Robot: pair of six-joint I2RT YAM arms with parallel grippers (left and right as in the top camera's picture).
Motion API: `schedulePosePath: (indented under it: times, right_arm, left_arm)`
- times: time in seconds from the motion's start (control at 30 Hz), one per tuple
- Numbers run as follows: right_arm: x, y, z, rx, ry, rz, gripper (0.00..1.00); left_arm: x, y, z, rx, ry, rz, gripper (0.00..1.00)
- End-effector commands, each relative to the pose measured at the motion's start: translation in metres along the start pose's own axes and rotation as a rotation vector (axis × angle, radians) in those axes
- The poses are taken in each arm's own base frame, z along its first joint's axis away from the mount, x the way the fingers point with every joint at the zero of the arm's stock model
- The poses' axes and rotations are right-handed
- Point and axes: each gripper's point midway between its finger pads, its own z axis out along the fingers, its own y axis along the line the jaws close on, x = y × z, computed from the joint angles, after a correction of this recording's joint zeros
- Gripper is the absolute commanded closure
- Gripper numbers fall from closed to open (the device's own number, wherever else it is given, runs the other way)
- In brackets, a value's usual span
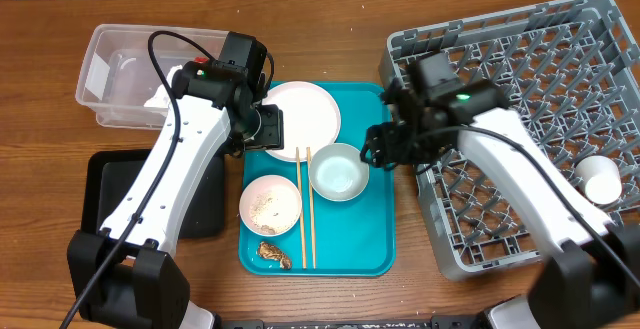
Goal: Sort waste into correct bins and load items into the dishwasher
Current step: 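Grasp the white bowl on the teal tray with the right gripper, then carry the white bowl into the dish rack and release it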
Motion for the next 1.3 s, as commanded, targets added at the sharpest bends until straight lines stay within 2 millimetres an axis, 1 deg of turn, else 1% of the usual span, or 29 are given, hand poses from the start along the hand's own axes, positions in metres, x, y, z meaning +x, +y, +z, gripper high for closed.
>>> schedulePosePath:
  times: [0.0, 0.03, 0.07, 0.1, 0.27, 0.3, 0.33, 0.37, 0.4, 0.43, 0.53, 0.6, 0.67, 0.73, 0.83, 0.9, 0.93, 0.97, 1.0, 1.03, 1.07, 1.1, 1.17, 1.27]
  right_arm:
    - [0.004, -0.010, 0.039, 0.051, 0.089, 0.076, 0.32]
    - [0.005, -0.013, 0.048, 0.056, 0.110, 0.094, 0.37]
    - [0.007, -0.016, 0.060, 0.065, 0.141, 0.115, 0.39]
    - [0.009, -0.018, 0.066, 0.069, 0.156, 0.119, 0.43]
    - [0.013, -0.027, 0.086, 0.083, 0.204, 0.136, 0.61]
    - [0.013, -0.028, 0.087, 0.084, 0.206, 0.137, 0.67]
    - [0.012, -0.028, 0.088, 0.083, 0.204, 0.136, 0.72]
    - [0.011, -0.028, 0.088, 0.083, 0.202, 0.135, 0.79]
    - [0.011, -0.027, 0.088, 0.081, 0.200, 0.135, 0.89]
    - [0.010, -0.027, 0.087, 0.081, 0.197, 0.133, 0.96]
    - [0.008, -0.024, 0.080, 0.081, 0.194, 0.134, 0.96]
    - [0.000, -0.021, 0.066, 0.089, 0.163, 0.127, 0.96]
    - [-0.015, -0.019, 0.042, 0.111, 0.096, 0.115, 0.96]
    - [-0.033, -0.018, 0.008, 0.144, 0.004, 0.105, 0.96]
    - [-0.061, -0.025, -0.054, 0.222, -0.181, 0.101, 0.96]
    - [-0.077, -0.038, -0.099, 0.306, -0.325, 0.114, 0.96]
    - [-0.084, -0.048, -0.121, 0.359, -0.399, 0.129, 0.96]
    - [-0.090, -0.063, -0.146, 0.430, -0.487, 0.153, 0.96]
    - [-0.094, -0.075, -0.164, 0.486, -0.545, 0.175, 0.96]
    - [-0.097, -0.094, -0.187, 0.575, -0.618, 0.215, 0.96]
    - [-0.097, -0.117, -0.213, 0.683, -0.687, 0.268, 0.96]
    - [-0.097, -0.129, -0.224, 0.737, -0.716, 0.295, 0.96]
    - [-0.094, -0.162, -0.256, 0.885, -0.792, 0.384, 0.96]
    - [-0.085, -0.207, -0.297, 1.072, -0.885, 0.519, 0.96]
  left_arm:
    - [-0.004, 0.001, -0.011, -0.004, -0.037, -0.014, 0.36]
    - [-0.004, 0.001, -0.011, -0.005, -0.037, -0.014, 0.34]
    - [-0.004, 0.001, -0.011, -0.005, -0.037, -0.014, 0.34]
    - [-0.004, 0.000, -0.011, -0.004, -0.038, -0.014, 0.34]
    - [-0.005, 0.000, -0.011, -0.005, -0.039, -0.014, 0.34]
    - [-0.005, 0.000, -0.011, -0.004, -0.039, -0.014, 0.34]
    - [-0.005, 0.000, -0.011, -0.005, -0.039, -0.014, 0.33]
    - [-0.005, 0.000, -0.011, -0.005, -0.039, -0.014, 0.34]
    - [-0.005, 0.000, -0.011, -0.005, -0.039, -0.014, 0.34]
    - [-0.005, 0.000, -0.011, -0.005, -0.039, -0.014, 0.34]
    - [-0.005, 0.000, -0.011, -0.004, -0.039, -0.014, 0.34]
    - [-0.005, 0.000, -0.011, -0.004, -0.038, -0.014, 0.33]
    - [-0.005, 0.000, -0.011, -0.004, -0.039, -0.014, 0.34]
    - [-0.005, 0.000, -0.011, -0.004, -0.039, -0.014, 0.34]
    - [-0.005, 0.000, -0.011, -0.004, -0.039, -0.014, 0.34]
    - [-0.005, 0.000, -0.011, -0.004, -0.039, -0.014, 0.33]
    - [-0.005, 0.000, -0.011, -0.004, -0.039, -0.014, 0.33]
    - [-0.005, 0.000, -0.011, -0.004, -0.039, -0.014, 0.33]
    - [-0.005, 0.000, -0.011, -0.004, -0.039, -0.014, 0.33]
    - [-0.005, 0.000, -0.011, -0.004, -0.040, -0.014, 0.33]
    - [-0.005, 0.000, -0.011, -0.004, -0.040, -0.014, 0.33]
    - [-0.005, 0.000, -0.011, -0.004, -0.039, -0.014, 0.33]
    - [-0.005, 0.000, -0.011, -0.004, -0.040, -0.014, 0.33]
    - [-0.005, 0.000, -0.011, -0.004, -0.040, -0.014, 0.32]
